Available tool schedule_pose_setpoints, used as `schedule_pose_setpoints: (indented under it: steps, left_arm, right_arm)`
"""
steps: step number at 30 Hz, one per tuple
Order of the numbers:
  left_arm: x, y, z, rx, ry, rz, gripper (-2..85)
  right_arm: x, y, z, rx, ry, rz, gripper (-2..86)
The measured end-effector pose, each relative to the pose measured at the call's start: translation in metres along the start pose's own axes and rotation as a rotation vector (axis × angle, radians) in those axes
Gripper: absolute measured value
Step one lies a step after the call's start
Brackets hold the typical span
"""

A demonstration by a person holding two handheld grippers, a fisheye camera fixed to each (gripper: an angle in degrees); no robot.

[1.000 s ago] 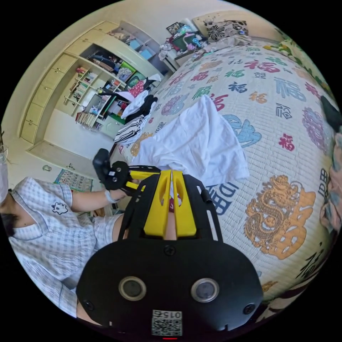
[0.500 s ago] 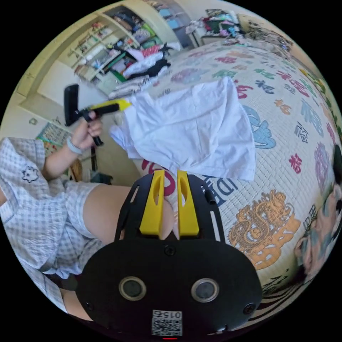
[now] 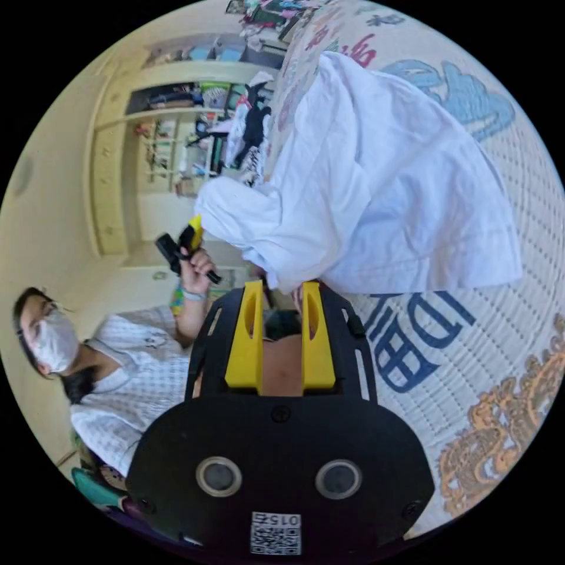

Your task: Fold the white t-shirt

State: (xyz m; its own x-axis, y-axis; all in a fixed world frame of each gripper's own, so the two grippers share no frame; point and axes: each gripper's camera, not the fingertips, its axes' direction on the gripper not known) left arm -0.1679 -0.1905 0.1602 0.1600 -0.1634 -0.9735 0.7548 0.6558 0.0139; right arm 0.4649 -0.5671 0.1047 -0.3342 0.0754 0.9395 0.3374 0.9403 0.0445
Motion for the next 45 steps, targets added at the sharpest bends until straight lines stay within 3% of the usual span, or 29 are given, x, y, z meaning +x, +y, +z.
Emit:
schedule_pose_setpoints:
  steps: [6,9,11,14,21,25,33,36,39,41,42,43,45]
  left_arm:
    - [0.0,0.002,-0.033,0.005,0.002,-0.006,-0.4]
    - [-0.001,0.003,-0.054,0.039,0.032,-0.035,-0.4]
    - [0.002,0.001,-0.072,0.087,0.045,-0.043,-0.4]
    - [0.012,-0.007,-0.108,0.19,0.068,-0.018,-0.5]
    - [0.067,-0.023,-0.205,0.514,0.102,0.114,-0.5]
    - [0.098,-0.036,-0.247,0.633,0.142,0.207,-0.5]
    - [0.148,-0.103,-0.272,0.825,0.168,0.4,-0.5]
    - [0.148,-0.164,-0.232,0.797,0.094,0.413,-0.3]
    - [0.145,-0.245,-0.153,0.732,-0.128,0.44,0.2]
    - [0.132,-0.292,-0.093,0.623,-0.326,0.415,0.8]
    - [0.114,-0.314,-0.059,0.478,-0.395,0.354,1.0]
    - [0.094,-0.32,-0.04,0.384,-0.393,0.283,1.1]
    - [0.068,-0.295,-0.028,0.37,-0.295,0.304,1.4]
  right_arm:
    - [0.007,0.015,-0.012,0.066,-0.058,0.057,3.9]
    - [-0.012,0.026,-0.02,0.092,0.018,0.024,1.9]
    - [-0.036,0.045,-0.041,0.218,-0.039,-0.031,1.2]
    - [-0.075,0.073,-0.072,0.424,-0.114,-0.139,0.8]
    - [-0.197,0.129,-0.097,0.626,-0.068,-0.462,0.6]
    - [-0.269,0.168,-0.11,0.742,0.015,-0.612,0.6]
    - [-0.388,0.204,-0.143,0.978,0.384,-0.883,0.9]
    - [-0.396,0.167,-0.17,1.015,0.502,-0.843,1.4]
    - [-0.376,0.082,-0.212,0.995,0.634,-0.679,2.9]
    - [-0.325,0.011,-0.248,0.883,0.544,-0.438,5.4]
    - [-0.311,0.002,-0.254,0.858,0.5,-0.38,5.6]
    - [-0.286,0.0,-0.259,0.85,0.403,-0.344,6.1]
    - [-0.26,0.016,-0.252,0.822,0.371,-0.426,6.0]
